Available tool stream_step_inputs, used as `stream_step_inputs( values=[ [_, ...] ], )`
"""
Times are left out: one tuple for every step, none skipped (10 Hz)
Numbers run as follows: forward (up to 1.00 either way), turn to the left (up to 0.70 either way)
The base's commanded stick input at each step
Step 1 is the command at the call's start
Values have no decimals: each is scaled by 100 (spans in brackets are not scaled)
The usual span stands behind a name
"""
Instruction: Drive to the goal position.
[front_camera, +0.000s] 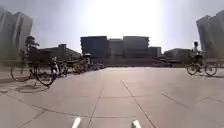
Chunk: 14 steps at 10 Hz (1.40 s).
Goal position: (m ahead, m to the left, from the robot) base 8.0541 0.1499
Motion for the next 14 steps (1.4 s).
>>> stream_step_inputs(
  values=[
    [100,0],
    [100,0],
    [100,0],
    [100,0],
    [100,0],
    [100,0],
    [100,0],
    [100,0],
    [100,0],
    [100,0],
    [100,0],
    [100,0],
    [100,0],
    [100,0]
  ],
)
